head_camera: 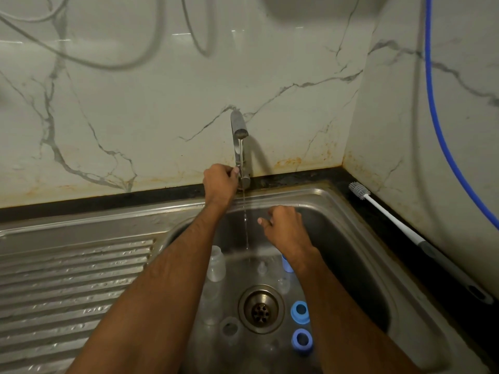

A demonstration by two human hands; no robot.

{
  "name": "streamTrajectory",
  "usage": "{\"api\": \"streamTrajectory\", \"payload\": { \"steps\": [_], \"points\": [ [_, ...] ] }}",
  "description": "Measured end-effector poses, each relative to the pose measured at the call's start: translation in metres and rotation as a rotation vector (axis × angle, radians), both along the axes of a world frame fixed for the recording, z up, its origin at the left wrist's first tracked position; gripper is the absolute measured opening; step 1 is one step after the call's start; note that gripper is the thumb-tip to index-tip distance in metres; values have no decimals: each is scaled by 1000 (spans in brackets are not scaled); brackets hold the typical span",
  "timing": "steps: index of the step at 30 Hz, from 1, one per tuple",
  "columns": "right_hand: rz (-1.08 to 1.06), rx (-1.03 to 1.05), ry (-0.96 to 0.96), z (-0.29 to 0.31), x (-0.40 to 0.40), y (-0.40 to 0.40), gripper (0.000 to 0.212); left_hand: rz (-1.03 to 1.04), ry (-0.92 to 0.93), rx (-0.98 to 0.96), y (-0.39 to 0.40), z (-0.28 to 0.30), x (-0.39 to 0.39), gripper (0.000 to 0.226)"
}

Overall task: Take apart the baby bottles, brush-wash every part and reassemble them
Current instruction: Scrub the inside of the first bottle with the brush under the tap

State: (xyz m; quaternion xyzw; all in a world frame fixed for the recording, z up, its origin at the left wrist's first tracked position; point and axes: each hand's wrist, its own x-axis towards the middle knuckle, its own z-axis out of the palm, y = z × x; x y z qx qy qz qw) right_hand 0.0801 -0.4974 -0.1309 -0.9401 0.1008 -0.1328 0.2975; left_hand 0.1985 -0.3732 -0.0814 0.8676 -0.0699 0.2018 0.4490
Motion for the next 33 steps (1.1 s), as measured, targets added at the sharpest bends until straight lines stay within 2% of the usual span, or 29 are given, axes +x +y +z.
{"api": "streamTrajectory", "payload": {
  "steps": [4, 13, 33],
  "points": [
    [2, -8, 2, -2, 4, -3, 18, -20, -18, -49, -4, -2, 11, 17],
    [-14, 15, 41, -5, 4, -6, 16, -72, -32, -30, -11, -4, 9, 33],
    [-16, 12, 48, -4, 4, -6, 17, -58, -34, -65, -11, -8, 12, 33]
  ]
}}
